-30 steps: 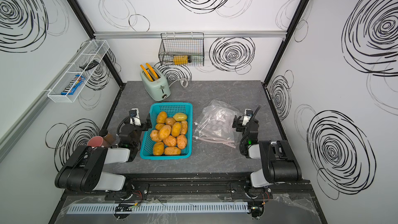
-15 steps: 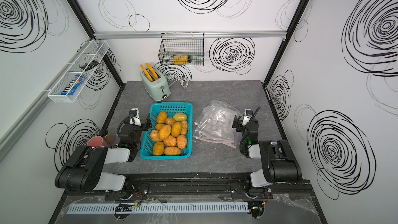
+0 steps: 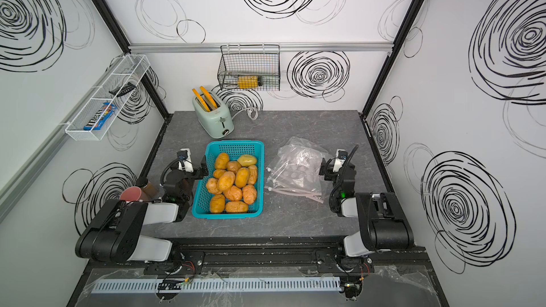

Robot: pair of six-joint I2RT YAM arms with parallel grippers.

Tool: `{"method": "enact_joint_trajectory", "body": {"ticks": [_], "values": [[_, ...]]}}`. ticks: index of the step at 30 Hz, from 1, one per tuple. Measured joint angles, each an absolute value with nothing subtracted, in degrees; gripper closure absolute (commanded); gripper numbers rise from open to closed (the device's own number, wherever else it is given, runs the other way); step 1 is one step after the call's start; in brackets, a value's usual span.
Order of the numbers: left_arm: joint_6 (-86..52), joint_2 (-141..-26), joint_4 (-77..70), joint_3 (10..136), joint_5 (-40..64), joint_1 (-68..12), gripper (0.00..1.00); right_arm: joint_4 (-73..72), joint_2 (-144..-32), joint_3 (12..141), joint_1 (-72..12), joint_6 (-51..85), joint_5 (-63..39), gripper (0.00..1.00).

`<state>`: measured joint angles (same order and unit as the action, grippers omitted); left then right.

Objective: Put the potatoes into a zipper bag and zip it
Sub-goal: Pick up the zipper food storage bag at the center of the board.

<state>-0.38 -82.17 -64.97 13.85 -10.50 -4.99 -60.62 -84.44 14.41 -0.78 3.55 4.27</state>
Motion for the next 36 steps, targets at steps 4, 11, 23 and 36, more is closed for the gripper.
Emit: {"method": "enact_joint_trajectory", "body": {"ticks": [4,11,23,36], "values": [[-0.4,-82.2,-64.9,13.9,-10.5,-5.0,0.04,-60.6,-84.4,14.4,-0.8,3.6,4.3,0.03],[-0.4,-82.2,-64.9,13.9,-10.5,-5.0,0.04,-60.6,-84.4,14.4,-0.8,3.6,4.3,0.03],[-0.4,-82.2,-64.9,13.9,-10.5,-5.0,0.04,-60.6,-84.4,14.4,-0.7,3.6,4.1,0.02],[-0.4,-82.2,-64.9,13.9,-8.9,-4.4,0.04,-60.5,-84.4,14.4,-0.1,3.6,2.7,0.03]]}}
